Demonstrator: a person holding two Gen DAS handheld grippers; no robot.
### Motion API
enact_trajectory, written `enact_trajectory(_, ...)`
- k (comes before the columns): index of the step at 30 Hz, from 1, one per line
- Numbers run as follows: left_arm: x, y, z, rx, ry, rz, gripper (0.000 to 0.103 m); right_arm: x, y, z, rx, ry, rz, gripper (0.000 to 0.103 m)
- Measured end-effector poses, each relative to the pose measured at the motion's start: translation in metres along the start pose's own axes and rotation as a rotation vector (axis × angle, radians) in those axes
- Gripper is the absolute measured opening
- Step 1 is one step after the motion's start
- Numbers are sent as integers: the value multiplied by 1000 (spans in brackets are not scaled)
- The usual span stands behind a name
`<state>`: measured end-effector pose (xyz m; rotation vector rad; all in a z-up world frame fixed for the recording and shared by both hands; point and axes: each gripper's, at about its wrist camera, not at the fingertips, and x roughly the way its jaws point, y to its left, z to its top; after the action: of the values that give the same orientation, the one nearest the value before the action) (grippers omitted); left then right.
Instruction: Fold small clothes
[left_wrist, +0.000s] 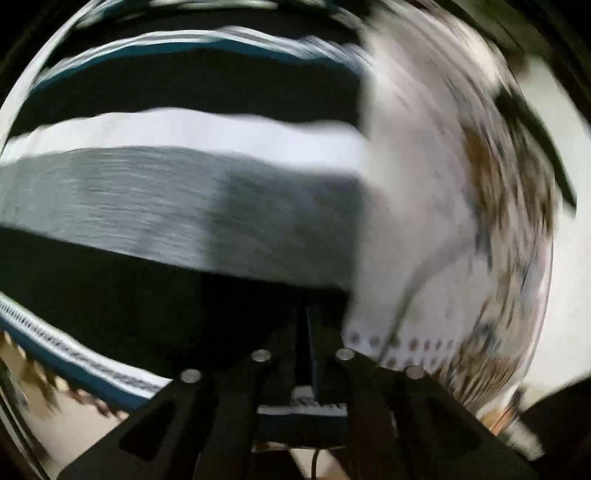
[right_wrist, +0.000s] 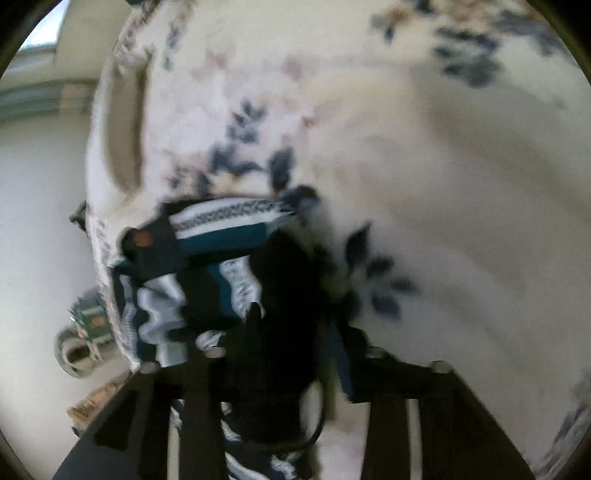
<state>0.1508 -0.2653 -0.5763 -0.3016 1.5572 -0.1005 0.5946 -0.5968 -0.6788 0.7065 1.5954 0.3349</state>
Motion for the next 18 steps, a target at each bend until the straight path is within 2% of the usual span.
enact_trajectory(1,-6,7,11,-36,-11,-11,30,-8,1,-11,12,-4,44,41)
enact_trajectory(2,-15,20,21,-90,-30,-31,56,-11,1,-22,20,10,79,41)
enact_trajectory(4,-28,51,46,-200,-86,-90,76,-11,1,-37,35,31,121,41)
enact_trajectory(5,-33,68,62,-255,-118,-124,76,-6,1,-47,46,53,150,41)
enact_trajectory(7,-39,103,97,-371,-175,-172,76,3,4,-57,41,56,151,41)
enact_trajectory(8,-39,108,113,-410,-195,-190,76,9,4,-62,45,54,139,41)
enact_trajectory(9,-41,127,133,-471,-246,-249,76,14,3,-67,62,51,135,41)
enact_trajectory(10,-41,134,144,-501,-272,-268,76,17,0,-71,73,48,142,41)
enact_trajectory(12,-38,162,183,-576,-335,-325,76,18,4,-83,90,4,105,41)
enact_trajectory(14,-36,178,212,-591,-355,-331,76,13,4,-101,143,-54,108,41)
enact_trajectory(16,-29,194,243,-603,-351,-300,74,6,0,-115,207,-94,128,41)
enact_trajectory(18,-25,203,265,-586,-353,-288,73,5,-5,-136,299,-125,187,41)
